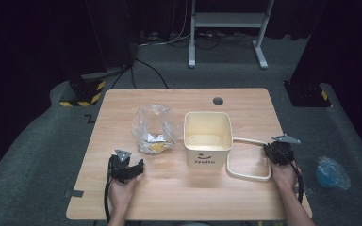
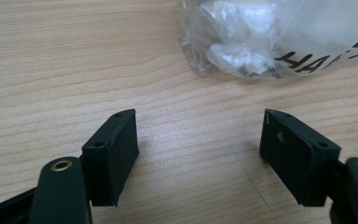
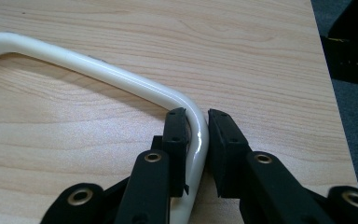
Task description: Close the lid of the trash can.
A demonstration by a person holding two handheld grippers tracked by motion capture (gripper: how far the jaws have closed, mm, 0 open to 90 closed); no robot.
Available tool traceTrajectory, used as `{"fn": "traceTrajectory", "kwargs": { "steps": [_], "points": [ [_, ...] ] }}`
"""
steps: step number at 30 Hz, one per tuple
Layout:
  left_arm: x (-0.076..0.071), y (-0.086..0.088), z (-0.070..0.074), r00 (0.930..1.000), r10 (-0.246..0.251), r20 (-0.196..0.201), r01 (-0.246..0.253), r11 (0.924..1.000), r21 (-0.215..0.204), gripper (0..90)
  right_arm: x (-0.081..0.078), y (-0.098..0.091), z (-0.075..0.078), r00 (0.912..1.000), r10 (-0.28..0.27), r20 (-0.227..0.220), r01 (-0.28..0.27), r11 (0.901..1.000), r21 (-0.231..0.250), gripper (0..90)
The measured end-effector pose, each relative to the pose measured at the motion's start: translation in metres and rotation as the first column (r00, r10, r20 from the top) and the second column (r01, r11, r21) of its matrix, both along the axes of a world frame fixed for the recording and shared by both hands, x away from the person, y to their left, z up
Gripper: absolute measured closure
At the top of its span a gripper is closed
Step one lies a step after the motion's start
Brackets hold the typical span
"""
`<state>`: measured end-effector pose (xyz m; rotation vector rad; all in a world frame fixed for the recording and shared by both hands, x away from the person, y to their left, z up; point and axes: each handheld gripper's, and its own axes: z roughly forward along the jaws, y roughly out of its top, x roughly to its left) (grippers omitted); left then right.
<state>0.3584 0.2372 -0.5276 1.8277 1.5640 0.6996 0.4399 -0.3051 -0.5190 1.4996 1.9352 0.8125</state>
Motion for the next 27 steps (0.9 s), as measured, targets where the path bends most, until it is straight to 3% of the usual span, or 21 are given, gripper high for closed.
{"fn": "traceTrajectory", "kwargs": {
  "steps": [7, 27],
  "points": [
    [0.000, 0.000, 0.000, 1.0000, 0.000, 0.000, 0.000, 1.0000, 0.000, 27.8, 0.000, 0.002, 0.000, 0.9999, -0.012, 0.012, 0.012, 0.9998, -0.017, 78.5],
    [0.000, 0.000, 0.000, 1.0000, 0.000, 0.000, 0.000, 1.0000, 0.000, 27.8, -0.005, -0.008, 0.009, 0.9974, -0.071, 0.012, 0.071, 0.9974, 0.013, 79.1]
  ]
}}
